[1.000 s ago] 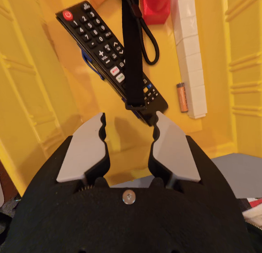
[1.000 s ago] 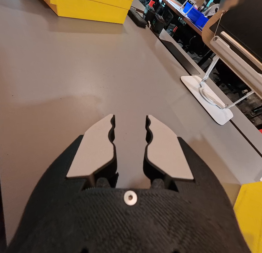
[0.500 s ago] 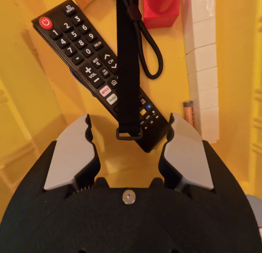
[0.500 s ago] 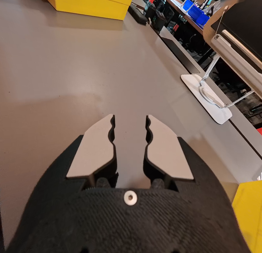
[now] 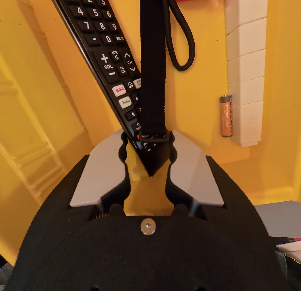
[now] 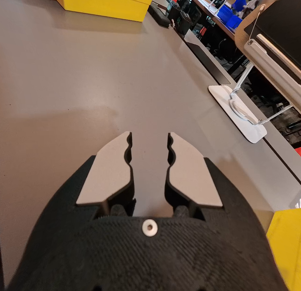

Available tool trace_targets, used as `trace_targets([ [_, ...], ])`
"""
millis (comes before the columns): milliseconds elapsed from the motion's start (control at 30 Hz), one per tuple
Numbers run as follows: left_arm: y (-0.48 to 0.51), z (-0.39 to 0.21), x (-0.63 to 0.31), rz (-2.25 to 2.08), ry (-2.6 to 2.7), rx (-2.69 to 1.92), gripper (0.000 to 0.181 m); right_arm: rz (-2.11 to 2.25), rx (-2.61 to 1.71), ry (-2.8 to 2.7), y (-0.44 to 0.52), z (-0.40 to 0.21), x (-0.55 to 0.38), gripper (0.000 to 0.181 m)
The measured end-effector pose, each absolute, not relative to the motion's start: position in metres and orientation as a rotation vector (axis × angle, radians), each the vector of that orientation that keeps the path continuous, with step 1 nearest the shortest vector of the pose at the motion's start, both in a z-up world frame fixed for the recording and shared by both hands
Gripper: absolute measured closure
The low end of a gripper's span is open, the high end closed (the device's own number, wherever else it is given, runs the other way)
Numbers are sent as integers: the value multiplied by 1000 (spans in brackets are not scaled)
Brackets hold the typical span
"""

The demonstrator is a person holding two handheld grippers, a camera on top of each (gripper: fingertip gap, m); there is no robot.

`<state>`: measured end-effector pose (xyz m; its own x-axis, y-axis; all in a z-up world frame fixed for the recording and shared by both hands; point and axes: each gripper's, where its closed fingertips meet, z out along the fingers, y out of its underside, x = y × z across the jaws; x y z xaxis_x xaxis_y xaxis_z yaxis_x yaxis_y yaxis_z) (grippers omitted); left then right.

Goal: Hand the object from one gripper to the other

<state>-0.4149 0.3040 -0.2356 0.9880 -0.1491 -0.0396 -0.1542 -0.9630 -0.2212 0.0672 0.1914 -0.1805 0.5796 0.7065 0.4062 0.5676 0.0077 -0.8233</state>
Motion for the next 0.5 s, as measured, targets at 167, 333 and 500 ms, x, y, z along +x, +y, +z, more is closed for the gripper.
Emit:
trace_targets([
  [167,304,-232,-417,104,279,-2896,141,150,-1663,-1079,191,-181,67,139],
  [333,309,-214,-422,140,291,-2816,156,149,-1664,-1081,191,-181,67,139],
  [500,305,-215,-424,153,313,-2834,156,148,-1664,-1082,191,-181,67,139],
])
